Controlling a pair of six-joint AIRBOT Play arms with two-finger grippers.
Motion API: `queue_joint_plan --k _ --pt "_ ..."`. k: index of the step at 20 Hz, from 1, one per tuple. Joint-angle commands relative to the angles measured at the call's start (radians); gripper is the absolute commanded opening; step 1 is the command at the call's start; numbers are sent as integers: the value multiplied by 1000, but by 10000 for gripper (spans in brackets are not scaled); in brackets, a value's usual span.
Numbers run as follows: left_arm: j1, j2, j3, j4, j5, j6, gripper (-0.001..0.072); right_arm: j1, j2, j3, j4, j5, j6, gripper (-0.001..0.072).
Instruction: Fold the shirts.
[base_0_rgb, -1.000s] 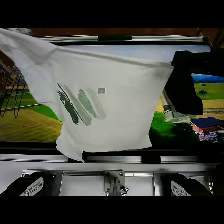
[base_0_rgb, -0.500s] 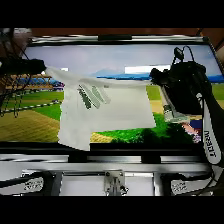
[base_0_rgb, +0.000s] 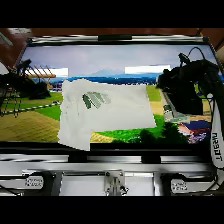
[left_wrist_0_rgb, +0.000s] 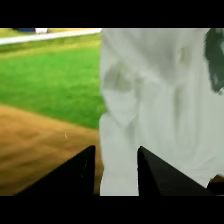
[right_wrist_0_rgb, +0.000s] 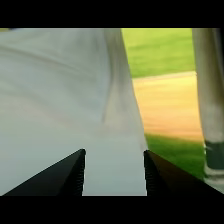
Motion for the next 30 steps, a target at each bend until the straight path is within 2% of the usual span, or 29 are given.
queue_joint_plan --k 1,2,3,4,6,7,9,19,20,21,22,26,30 --pt "110 44 -138 7 -167 14 325 -80 55 -69 -58 -295 -107 488" --pt "131 69 -222 -34 -146 46 358 -98 84 -132 -54 -283 -108 488" --pt "142 86 -299 -80 -127 84 520 -110 116 -202 -40 -245 -108 488" --pt "145 98 -379 -120 -105 127 564 -116 142 -267 -19 -203 -107 488" --pt "137 102 -506 -154 -35 152 558 -120 172 -372 36 -143 -107 488" --pt "131 102 -553 -166 10 153 529 -119 172 -402 60 -134 -108 488" --pt "119 101 -618 -192 90 167 529 -119 172 -438 104 -128 -125 488" --pt "-28 89 -640 -220 299 172 525 -119 172 -445 109 -94 -120 488" --pt "-43 82 -640 -220 302 158 432 -119 172 -445 109 -94 -117 488" --pt "-54 75 -640 -220 301 148 258 -119 172 -446 109 -93 -113 488" --pt "-63 73 -640 -220 296 147 22 -119 172 -452 108 -94 -112 488" --pt "-59 105 -639 -220 276 151 28 -127 171 -535 109 -106 -142 509" --pt "-38 147 -639 -220 254 177 28 -136 142 -594 138 -17 -118 509"
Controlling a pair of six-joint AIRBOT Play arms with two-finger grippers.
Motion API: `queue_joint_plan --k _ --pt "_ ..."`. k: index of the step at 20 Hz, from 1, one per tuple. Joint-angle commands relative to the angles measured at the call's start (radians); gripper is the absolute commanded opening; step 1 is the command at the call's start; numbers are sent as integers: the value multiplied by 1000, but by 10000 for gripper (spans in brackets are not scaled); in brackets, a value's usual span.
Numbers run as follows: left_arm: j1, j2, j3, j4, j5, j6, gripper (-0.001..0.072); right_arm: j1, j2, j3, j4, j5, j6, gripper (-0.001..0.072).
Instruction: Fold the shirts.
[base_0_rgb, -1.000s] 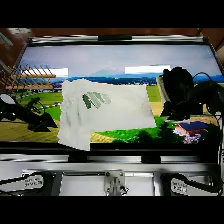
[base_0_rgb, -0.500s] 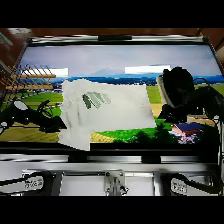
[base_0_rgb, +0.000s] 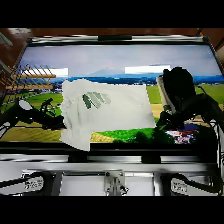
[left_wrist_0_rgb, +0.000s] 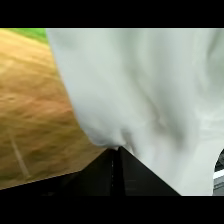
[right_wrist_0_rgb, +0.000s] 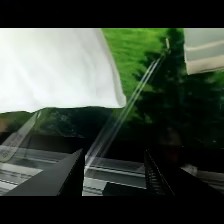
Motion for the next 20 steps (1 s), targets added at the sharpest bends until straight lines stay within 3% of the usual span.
queue_joint_plan --k 1,9,10,12,16,20 --pt "11 31 0 -2 -16 18 28 2 -20 -35 43 80 15 508" --pt "10 40 2 -2 -13 27 28 93 -82 -35 41 217 97 499" --pt "10 42 5 -3 -14 37 28 118 -84 -35 39 261 110 433" --pt "11 62 18 -2 -13 41 28 150 -79 -16 47 309 124 84" --pt "10 193 171 -2 -13 41 26 183 36 122 38 302 55 68" --pt "10 409 544 -2 22 85 27 183 288 373 39 341 -85 68"
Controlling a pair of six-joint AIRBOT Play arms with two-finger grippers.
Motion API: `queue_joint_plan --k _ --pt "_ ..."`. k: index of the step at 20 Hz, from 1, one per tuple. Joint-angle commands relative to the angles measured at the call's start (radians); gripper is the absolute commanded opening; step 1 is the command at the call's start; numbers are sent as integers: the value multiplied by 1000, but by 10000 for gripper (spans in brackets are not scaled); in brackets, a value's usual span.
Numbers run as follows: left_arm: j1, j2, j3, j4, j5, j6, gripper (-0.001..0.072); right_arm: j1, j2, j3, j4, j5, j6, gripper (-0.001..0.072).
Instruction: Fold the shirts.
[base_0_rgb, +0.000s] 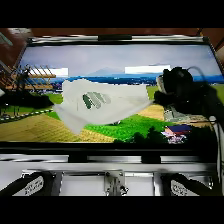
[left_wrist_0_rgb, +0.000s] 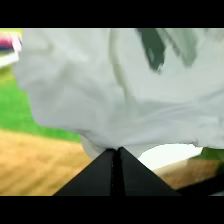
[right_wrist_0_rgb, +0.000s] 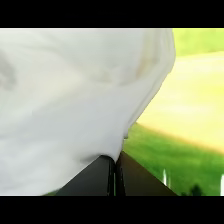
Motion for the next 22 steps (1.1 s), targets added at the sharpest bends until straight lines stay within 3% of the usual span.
queue_joint_plan --k 1,3,5,10,15,18,22 --pt "0 179 318 -1 69 23 27 7 209 208 -3 80 -105 67" --pt "0 269 495 0 164 19 27 7 344 309 -9 198 -119 67" --pt "0 344 619 -1 261 -53 27 7 470 373 -8 310 -122 67" --pt "0 505 693 9 314 -68 27 7 674 418 -24 340 -121 68" --pt "0 537 692 74 264 -68 27 7 716 418 -115 161 -65 68" --pt "0 499 686 110 109 -64 27 7 669 418 -117 26 -56 68" --pt "0 404 546 110 -73 -33 27 7 482 415 -145 -277 -37 68"
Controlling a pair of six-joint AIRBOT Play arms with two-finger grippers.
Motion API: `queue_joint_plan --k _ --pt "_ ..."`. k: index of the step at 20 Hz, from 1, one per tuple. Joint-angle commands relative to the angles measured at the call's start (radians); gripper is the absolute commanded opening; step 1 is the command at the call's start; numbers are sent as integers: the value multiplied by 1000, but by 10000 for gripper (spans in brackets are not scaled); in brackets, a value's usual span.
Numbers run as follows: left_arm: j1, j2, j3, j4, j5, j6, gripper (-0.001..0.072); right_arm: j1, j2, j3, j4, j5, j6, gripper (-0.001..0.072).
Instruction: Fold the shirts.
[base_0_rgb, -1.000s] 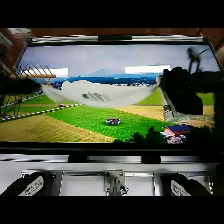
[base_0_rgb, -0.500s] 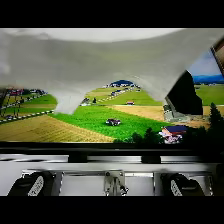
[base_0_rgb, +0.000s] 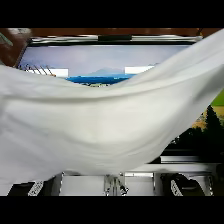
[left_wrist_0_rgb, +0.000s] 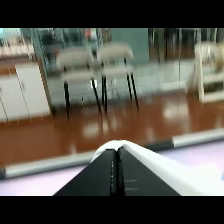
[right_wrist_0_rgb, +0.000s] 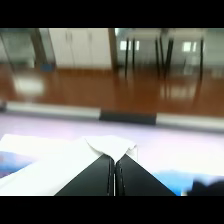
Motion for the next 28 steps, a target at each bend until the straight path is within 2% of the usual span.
queue_joint_plan --k 1,4,7,10,12,15,20,24,28 --pt "0 -78 -146 10 -151 17 27 1 -170 -11 -29 -283 18 68" --pt "0 -190 -391 8 -124 18 28 1 -376 -96 -28 -311 56 68" --pt "0 -360 -555 -40 -37 18 28 1 -605 -138 14 -224 59 68" --pt "0 -565 -563 -108 62 17 28 1 -796 -138 118 -57 60 68" --pt "0 -666 -559 -176 179 18 28 1 -885 -138 174 99 64 68" --pt "-4 -774 -559 -317 360 23 28 1 -962 -138 190 299 64 68" --pt "-87 -862 -559 -406 618 126 27 1 -1006 -138 140 492 63 68" --pt "-148 -866 -559 -406 803 125 28 -17 -1006 -138 98 517 83 68" --pt "-152 -878 -560 -406 813 125 28 -27 -1006 -138 49 491 151 68"
